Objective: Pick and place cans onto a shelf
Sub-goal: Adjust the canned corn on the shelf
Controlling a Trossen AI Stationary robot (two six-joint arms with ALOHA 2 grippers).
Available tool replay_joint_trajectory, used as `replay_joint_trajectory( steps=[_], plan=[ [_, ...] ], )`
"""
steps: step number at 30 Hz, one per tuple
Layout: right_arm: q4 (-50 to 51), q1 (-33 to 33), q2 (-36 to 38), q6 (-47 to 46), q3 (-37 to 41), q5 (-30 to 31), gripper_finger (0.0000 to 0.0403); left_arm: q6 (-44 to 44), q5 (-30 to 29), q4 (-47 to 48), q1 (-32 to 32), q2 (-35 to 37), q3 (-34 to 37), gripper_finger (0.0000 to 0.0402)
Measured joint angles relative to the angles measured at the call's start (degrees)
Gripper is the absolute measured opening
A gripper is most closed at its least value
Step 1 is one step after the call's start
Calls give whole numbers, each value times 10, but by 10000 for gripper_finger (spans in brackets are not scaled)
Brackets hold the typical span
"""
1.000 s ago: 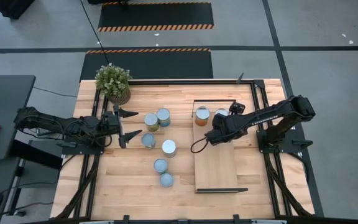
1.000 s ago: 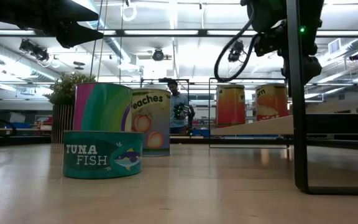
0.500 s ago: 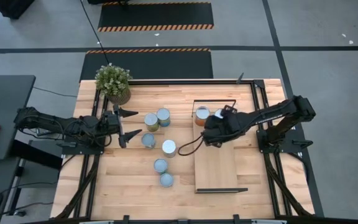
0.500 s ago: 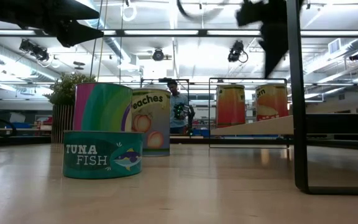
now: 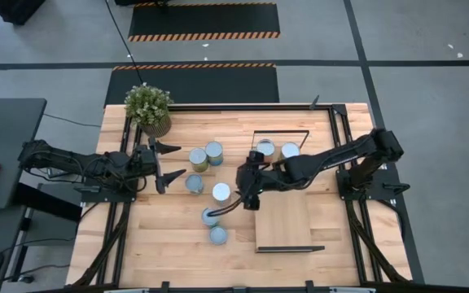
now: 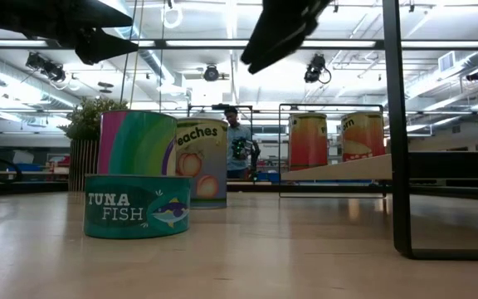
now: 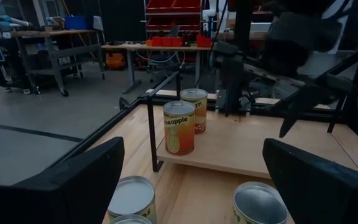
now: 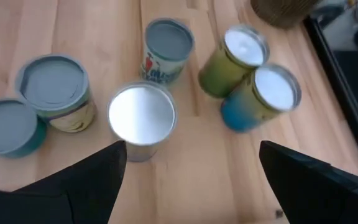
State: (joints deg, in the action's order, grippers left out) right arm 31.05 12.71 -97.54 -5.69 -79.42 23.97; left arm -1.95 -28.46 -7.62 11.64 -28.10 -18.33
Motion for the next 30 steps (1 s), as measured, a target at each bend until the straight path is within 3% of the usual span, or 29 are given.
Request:
replay_joint_trajectory(
  steps=[6, 13, 21, 30],
  plan=[
    [5, -30, -10, 18, -15, 2, 375, 1, 0, 2, 0, 0, 0, 389],
    [148, -69, 4, -54, -15, 30, 375, -2, 0, 7, 0, 0, 0, 389],
    [207, -83, 12, -52, -25, 30, 375, 3, 0, 8, 0, 0, 0, 389],
    [337, -78, 34, -116, -65, 82, 375, -4, 0, 14, 0, 0, 0, 389]
  ],
)
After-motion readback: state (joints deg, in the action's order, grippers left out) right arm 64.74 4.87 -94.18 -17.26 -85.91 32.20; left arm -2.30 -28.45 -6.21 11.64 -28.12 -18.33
